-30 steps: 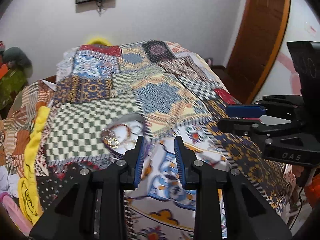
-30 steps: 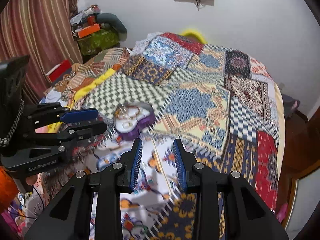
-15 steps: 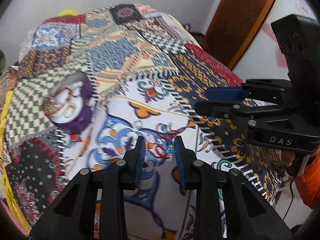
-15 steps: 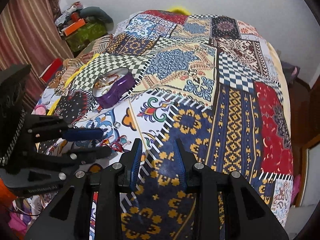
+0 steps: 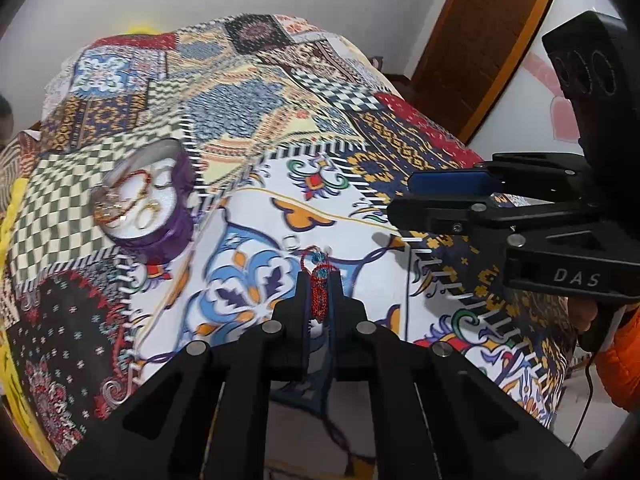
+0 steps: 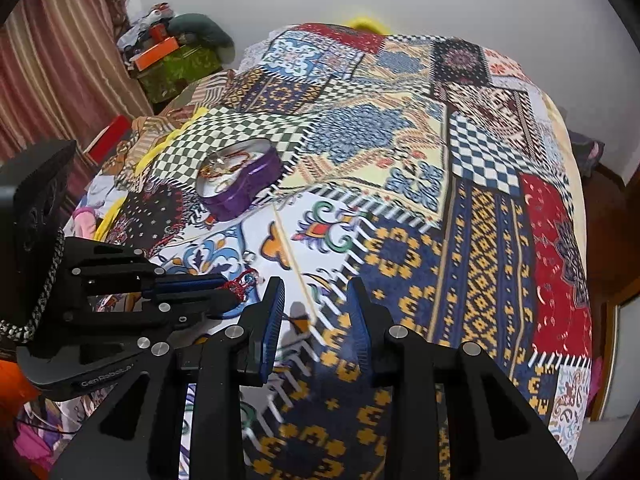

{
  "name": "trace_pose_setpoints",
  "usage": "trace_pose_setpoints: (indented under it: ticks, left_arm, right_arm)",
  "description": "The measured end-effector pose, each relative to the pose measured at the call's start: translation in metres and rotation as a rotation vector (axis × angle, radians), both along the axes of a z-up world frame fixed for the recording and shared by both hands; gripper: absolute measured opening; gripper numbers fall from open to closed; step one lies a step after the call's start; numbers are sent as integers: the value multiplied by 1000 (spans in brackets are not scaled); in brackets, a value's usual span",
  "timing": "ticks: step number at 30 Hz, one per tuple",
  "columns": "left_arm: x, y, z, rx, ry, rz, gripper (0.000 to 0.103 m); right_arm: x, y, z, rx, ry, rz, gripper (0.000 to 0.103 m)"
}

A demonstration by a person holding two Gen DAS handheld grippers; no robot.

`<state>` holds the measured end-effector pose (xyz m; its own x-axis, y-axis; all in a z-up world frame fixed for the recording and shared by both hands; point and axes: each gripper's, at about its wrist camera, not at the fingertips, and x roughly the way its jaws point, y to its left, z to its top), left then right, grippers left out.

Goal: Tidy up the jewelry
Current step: 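Lift both tools away and move them toward the remaining jewelry on the quilt, then grasp a red earring with the left tool while the right tool grasps a small ring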

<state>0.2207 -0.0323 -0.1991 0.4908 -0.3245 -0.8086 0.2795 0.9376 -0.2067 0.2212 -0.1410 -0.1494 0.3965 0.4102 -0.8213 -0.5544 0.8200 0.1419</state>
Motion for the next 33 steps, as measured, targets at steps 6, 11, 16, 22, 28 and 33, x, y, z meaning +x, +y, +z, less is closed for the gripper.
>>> trace_pose_setpoints:
  ticks: [6, 11, 16, 22, 28, 33]
  left_arm:
    - [-7, 28, 12, -11, -51, 75, 5]
    - [-6, 47, 6, -24, -35, 115, 5]
    - [-9, 52, -4, -31, -19, 124, 5]
    - [-9, 50, -6, -23, -31, 130, 5]
    - [-7, 55, 9, -20, -69, 146, 5]
    - [-7, 62, 31, -12, -124, 166, 5]
  right_arm:
    - [-1, 25, -5, -32, -17, 56, 29]
    - [1, 47, -15, -61, -8, 101, 29]
    - [3, 62, -19, -97, -9, 138, 29]
    - [8, 68, -28, -116, 11, 154, 10]
    - [9, 62, -18, -84, -3, 130, 10]
    - [11, 57, 0, -46, -34, 107, 10]
